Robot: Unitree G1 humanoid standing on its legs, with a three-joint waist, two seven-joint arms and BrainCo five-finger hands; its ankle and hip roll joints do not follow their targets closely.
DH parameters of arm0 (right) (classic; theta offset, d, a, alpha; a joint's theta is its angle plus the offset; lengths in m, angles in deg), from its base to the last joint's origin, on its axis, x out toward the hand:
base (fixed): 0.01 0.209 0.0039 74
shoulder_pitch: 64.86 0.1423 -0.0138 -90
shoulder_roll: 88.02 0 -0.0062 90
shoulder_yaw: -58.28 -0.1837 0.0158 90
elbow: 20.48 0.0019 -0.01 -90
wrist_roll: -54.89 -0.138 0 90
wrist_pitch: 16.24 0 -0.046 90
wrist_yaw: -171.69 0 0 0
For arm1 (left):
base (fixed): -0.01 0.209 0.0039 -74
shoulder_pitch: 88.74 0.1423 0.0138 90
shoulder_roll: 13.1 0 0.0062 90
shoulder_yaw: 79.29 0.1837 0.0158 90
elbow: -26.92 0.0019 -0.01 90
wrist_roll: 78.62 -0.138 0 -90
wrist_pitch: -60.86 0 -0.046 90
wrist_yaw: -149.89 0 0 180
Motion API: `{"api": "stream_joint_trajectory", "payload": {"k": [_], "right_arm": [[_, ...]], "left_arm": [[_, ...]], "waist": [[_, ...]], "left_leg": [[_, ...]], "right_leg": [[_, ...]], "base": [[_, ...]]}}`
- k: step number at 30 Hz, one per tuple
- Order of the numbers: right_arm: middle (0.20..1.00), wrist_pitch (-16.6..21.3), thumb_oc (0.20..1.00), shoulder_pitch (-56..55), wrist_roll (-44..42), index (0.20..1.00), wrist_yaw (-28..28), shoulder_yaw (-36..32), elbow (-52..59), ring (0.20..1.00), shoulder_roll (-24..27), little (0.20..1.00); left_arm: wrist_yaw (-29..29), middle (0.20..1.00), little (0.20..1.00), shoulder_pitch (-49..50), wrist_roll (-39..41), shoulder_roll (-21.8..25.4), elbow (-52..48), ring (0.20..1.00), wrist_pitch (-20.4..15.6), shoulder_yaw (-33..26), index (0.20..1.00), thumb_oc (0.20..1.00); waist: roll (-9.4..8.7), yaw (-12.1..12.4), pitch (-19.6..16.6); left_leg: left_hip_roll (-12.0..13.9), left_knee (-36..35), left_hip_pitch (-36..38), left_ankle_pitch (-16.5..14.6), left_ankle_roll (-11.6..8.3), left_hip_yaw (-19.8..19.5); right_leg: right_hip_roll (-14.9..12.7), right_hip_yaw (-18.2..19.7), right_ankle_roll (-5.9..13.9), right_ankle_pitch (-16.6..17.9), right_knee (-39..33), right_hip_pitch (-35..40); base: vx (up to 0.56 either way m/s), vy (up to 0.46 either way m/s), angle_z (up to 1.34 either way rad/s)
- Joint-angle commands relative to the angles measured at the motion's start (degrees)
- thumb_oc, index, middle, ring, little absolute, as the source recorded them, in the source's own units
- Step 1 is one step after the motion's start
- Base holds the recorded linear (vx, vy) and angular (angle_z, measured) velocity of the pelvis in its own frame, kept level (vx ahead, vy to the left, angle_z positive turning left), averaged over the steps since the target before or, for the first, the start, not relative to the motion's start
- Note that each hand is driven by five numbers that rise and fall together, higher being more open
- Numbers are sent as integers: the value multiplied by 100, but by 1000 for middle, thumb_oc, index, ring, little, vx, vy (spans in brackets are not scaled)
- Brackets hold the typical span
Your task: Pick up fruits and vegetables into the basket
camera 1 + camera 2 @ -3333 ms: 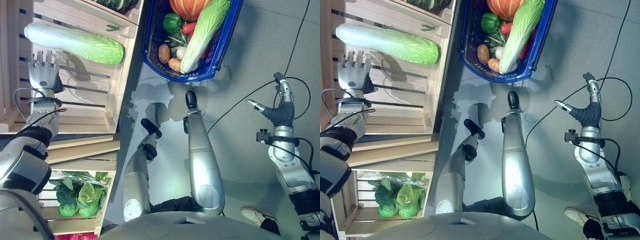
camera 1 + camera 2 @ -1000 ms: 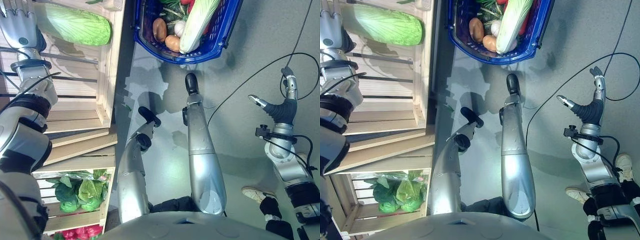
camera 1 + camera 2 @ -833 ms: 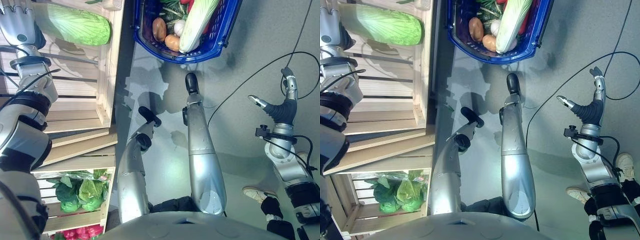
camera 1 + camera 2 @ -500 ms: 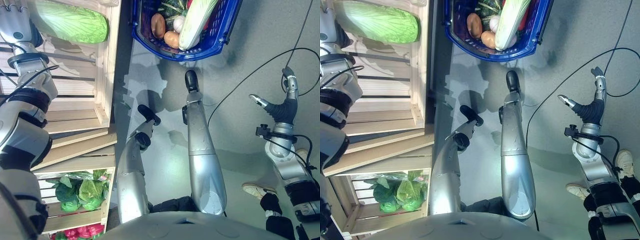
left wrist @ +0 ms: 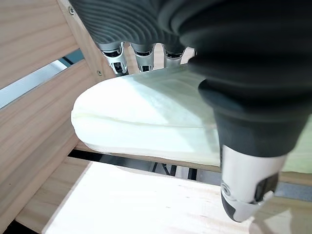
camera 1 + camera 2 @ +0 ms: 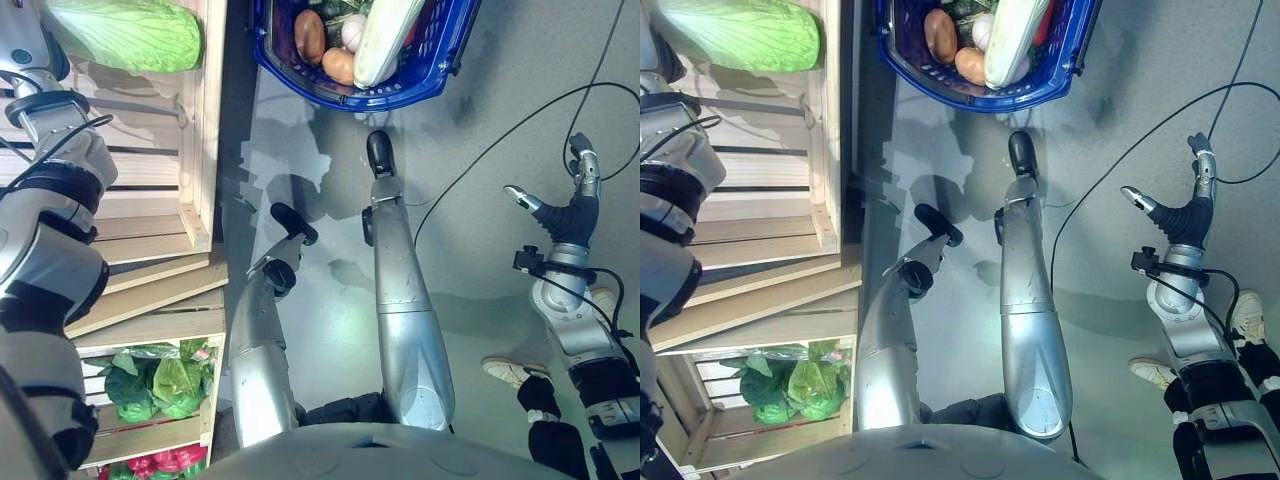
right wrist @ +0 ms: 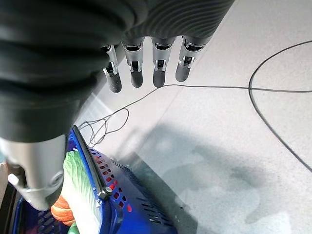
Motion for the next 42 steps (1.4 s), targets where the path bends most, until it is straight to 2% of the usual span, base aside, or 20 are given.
{"api": "stream_joint_trajectory", "payload": {"k": [1, 2, 3, 4, 14, 20, 26, 31, 33, 37, 39, 41, 42], "right_arm": [[1000, 290, 1000, -30, -66, 1000, -142, 123, 46, 1000, 102, 1000], [1000, 296, 1000, -26, -63, 1000, -157, 116, 43, 1000, 107, 1000], [1000, 281, 1000, -27, -70, 1000, -154, 104, 64, 1000, 111, 1000], [1000, 257, 1000, -18, -64, 1000, -157, 92, 83, 1000, 105, 1000], [1000, 357, 1000, -83, -37, 1000, -161, -109, 270, 1000, 105, 1000], [1000, 374, 1000, -201, -42, 1000, -87, -278, 516, 1000, 13, 1000], [1000, 347, 1000, -388, -39, 1000, 121, -503, 782, 1000, -116, 1000], [1000, 335, 1000, -571, -156, 1000, 507, -663, 1000, 1000, -258, 1000], [1000, 273, 1000, -639, -258, 1000, 836, -731, 1140, 1000, -348, 1000], [1000, 187, 1000, -715, -404, 1000, 1307, -761, 1336, 1000, -391, 1000], [1000, 50, 1000, -770, -558, 1000, 1742, -746, 1591, 1000, -394, 1000], [1000, -75, 1000, -798, -667, 1000, 2003, -755, 1697, 1000, -416, 1000], [1000, -196, 1000, -839, -753, 1000, 2251, -766, 1798, 1000, -456, 1000]], "left_arm": [[239, 1000, 1000, 248, -185, 351, 531, 1000, 419, -149, 1000, 1000], [332, 1000, 1000, 274, -157, 368, 544, 1000, 453, -130, 1000, 1000], [363, 489, 489, 294, -157, 362, 541, 489, 500, -135, 489, 489], [418, 200, 200, 333, -156, 355, 535, 200, 505, -172, 200, 200], [420, 200, 200, 801, 200, 432, 446, 200, 333, -374, 200, 200], [200, 200, 200, 1275, 205, 546, 223, 200, 20, -753, 200, 200], [-62, 200, 200, 1975, 568, 637, -139, 200, -442, -1326, 200, 200], [-207, 200, 200, 2656, 694, 637, -573, 200, -901, -1973, 200, 200], [-313, 200, 200, 3052, 771, 595, -792, 200, -1237, -2338, 200, 200], [-325, 200, 200, 3498, 851, 551, -1115, 200, -1577, -2797, 200, 200], [-409, 200, 200, 4022, 1108, 472, -1439, 200, -2074, -3235, 200, 200], [-407, 200, 200, 4242, 1219, 421, -1614, 200, -2273, -3451, 200, 200], [-345, 200, 200, 4518, 1335, 371, -1849, 200, -2575, -3726, 200, 200]], "waist": [[11, -303, -89], [9, -299, -89], [2, -299, -89], [-1, -298, -89], [-95, -262, -89], [-221, -186, -89], [-277, -101, -89], [-345, -16, -89], [-384, 59, -89], [-445, 141, -89], [-510, 263, -89], [-534, 315, -89], [-565, 382, -89]], "left_leg": [[74, 631, -444, -551, -139, -203], [77, 641, -455, -558, -139, -212], [84, 653, -472, -561, -137, -218], [81, 661, -471, -570, -135, -228], [69, 618, -300, -582, -134, -305], [55, 462, 73, -557, -135, -357], [-13, 263, 540, -523, -138, -432], [-79, 85, 1036, -485, -134, -521], [-115, -17, 1362, -469, -130, -592], [-131, -142, 1718, -448, -127, -677], [-125, -271, 2078, -415, -131, -752], [-125, -343, 2251, -398, -137, -781], [-134, -441, 2477, -371, -144, -819]], "right_leg": [[23, 107, 351, 265, -837, 51], [23, 103, 347, 267, -832, 42], [27, 98, 347, 261, -812, 24], [33, 103, 345, 258, -807, 27], [24, 20, 361, 238, -880, 294], [-28, -194, 378, 228, -1032, 786], [-71, -403, 398, 206, -1211, 1351], [-84, -591, 394, 149, -1308, 1972], [-82, -699, 389, 110, -1385, 2391], [-74, -818, 386, 72, -1489, 2829], [-60, -937, 385, 31, -1597, 3274], [-60, -984, 386, 17, -1649, 3480], [-50, -1035, 389, 2, -1728, 3745]], "base": [[0, 0, 0], [0, 0, 0], [0, 0, 0], [-9, 2, -3], [-26, -16, 0], [-52, -59, 3], [-34, -45, 6], [-29, -58, 7], [-13, -86, 7], [1, -79, 5], [13, -127, 7], [27, -91, 5], [36, -100, 7]]}}
